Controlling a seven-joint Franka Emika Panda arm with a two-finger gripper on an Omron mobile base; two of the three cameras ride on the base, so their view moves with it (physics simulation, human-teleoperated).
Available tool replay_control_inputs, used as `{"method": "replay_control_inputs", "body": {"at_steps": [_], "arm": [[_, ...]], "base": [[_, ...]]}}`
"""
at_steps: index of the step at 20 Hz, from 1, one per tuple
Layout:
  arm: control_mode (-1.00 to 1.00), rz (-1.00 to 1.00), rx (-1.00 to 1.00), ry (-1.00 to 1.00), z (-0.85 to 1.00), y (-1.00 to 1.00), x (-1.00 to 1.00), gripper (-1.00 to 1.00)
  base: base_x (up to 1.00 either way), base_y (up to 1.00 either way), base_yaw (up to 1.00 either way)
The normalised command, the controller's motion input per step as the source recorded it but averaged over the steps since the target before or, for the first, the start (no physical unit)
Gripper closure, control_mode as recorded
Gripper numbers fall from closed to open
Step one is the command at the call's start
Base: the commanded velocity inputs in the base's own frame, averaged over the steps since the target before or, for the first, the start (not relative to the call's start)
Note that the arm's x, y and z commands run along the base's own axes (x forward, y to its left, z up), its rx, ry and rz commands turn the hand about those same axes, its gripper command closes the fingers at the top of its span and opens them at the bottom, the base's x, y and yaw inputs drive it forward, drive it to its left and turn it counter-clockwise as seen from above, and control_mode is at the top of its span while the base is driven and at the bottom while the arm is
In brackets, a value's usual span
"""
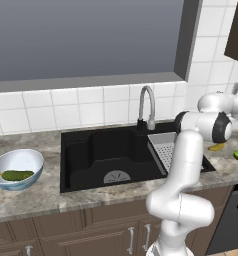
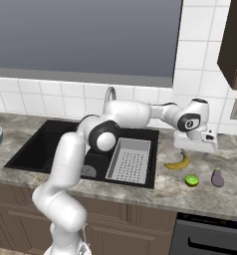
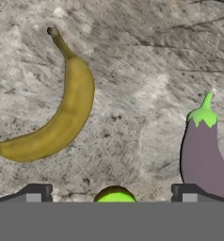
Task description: There is a mixed pile of frozen fruits and vegetables on the counter. Locate all the frozen vegetables and place the items in a bowl on the counter. Take all the frozen fruits and defrost them in a running sink.
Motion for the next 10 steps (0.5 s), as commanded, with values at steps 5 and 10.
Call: {"method": "replay_control_inputs", "body": {"at_steps": [5,10], "arm": [[-1.00,0.00,0.00,0.00,-0.06,-0.23,0.00,-1.00],[-1.00,0.00,0.00,0.00,-0.04,-0.20,0.00,-1.00]], "base": [[0.00,0.00,0.00],[0.00,0.00,0.00]]}}
